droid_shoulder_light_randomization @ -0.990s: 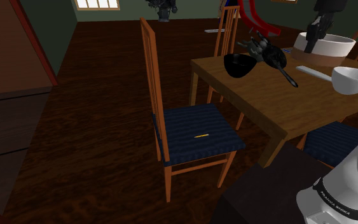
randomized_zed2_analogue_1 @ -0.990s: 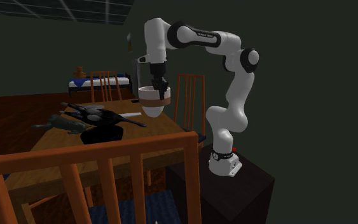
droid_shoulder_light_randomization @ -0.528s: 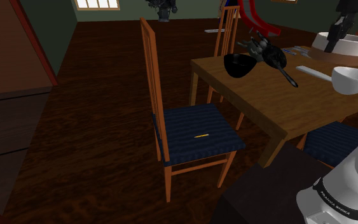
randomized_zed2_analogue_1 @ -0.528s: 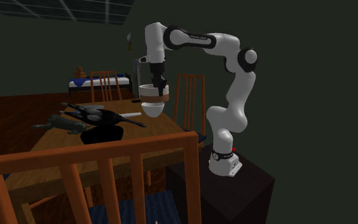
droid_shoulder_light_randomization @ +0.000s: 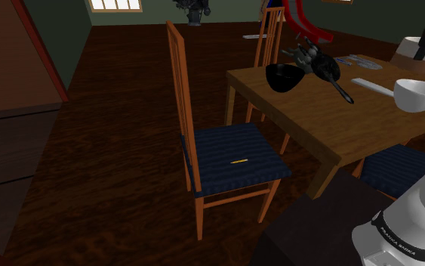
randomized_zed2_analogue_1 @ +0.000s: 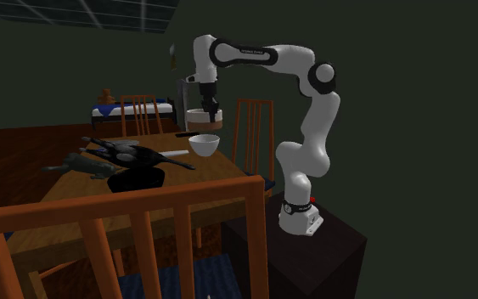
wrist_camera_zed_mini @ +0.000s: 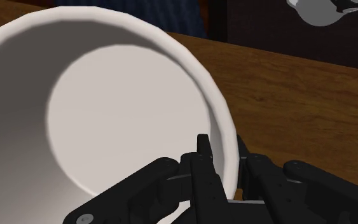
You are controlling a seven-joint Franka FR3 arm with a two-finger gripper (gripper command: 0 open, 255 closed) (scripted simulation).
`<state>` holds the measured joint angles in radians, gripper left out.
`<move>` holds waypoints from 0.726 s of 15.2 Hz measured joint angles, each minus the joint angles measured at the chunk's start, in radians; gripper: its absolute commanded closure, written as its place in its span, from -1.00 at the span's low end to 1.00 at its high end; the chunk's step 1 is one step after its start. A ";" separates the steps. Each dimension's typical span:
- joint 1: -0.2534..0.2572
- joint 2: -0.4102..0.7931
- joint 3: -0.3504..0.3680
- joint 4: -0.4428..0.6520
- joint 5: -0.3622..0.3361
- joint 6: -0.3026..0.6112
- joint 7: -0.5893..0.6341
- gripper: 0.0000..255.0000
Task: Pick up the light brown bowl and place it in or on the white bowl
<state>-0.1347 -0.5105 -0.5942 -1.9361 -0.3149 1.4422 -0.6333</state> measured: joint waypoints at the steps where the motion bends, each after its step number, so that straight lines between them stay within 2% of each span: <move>1: -0.003 0.009 -0.024 0.016 -0.007 0.000 -0.029 1.00; 7: 0.009 0.143 -0.192 0.159 0.009 0.018 -0.207 1.00; 11: 0.007 0.152 -0.219 0.132 0.006 0.058 -0.226 1.00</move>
<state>-0.1278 -0.3586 -0.8128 -1.8040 -0.3087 1.5002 -0.8595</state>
